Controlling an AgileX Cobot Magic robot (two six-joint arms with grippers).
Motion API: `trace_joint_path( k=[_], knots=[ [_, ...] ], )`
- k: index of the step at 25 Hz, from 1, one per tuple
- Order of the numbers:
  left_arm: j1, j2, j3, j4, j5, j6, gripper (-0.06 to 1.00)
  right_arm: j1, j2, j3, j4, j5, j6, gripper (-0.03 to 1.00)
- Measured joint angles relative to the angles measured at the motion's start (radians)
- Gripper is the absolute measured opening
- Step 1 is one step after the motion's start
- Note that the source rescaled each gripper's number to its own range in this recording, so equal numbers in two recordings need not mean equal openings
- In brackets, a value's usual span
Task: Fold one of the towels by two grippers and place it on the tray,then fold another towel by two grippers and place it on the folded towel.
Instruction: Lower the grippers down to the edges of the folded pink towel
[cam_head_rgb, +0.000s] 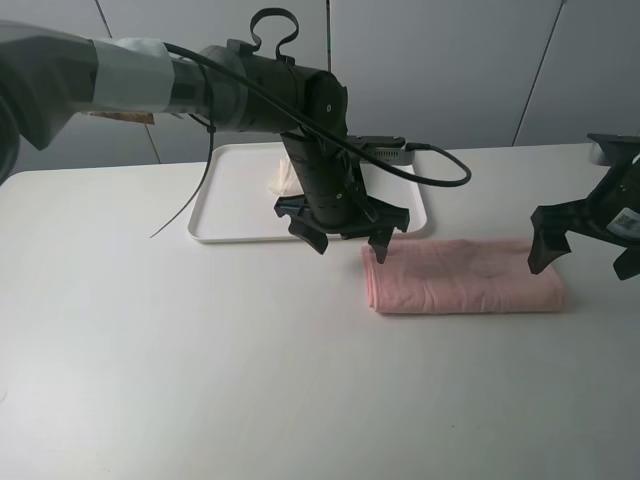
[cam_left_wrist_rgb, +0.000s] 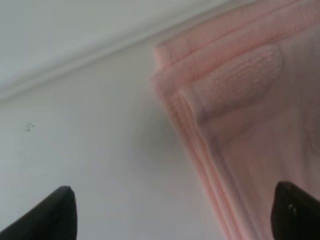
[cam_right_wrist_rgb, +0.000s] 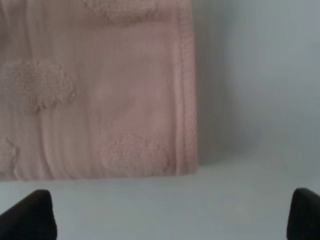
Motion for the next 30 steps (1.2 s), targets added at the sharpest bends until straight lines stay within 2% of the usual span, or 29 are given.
trace_joint_path(
  k=[10, 15, 20, 27, 30],
  knots=[
    [0.0, 0.025, -0.007, 0.025, 0.012, -0.077, 1.0, 0.0, 0.058, -0.033, 0.0, -0.002, -0.007, 1.0],
    [0.0, 0.104, -0.087, 0.027, 0.098, -0.081, 1.0, 0.0, 0.058, -0.035, 0.0, -0.002, -0.007, 1.0],
    [0.0, 0.121, -0.147, 0.023, 0.112, -0.081, 1.0, 0.0, 0.058, -0.035, 0.0, -0.002, -0.007, 1.0],
    [0.0, 0.134, -0.163, 0.022, 0.13, -0.081, 1.0, 0.0, 0.058, -0.035, 0.0, -0.004, -0.009, 1.0],
    [0.0, 0.159, -0.192, 0.024, 0.178, -0.081, 1.0, 0.0, 0.058, -0.035, 0.0, -0.004, -0.011, 1.0]
  ],
)
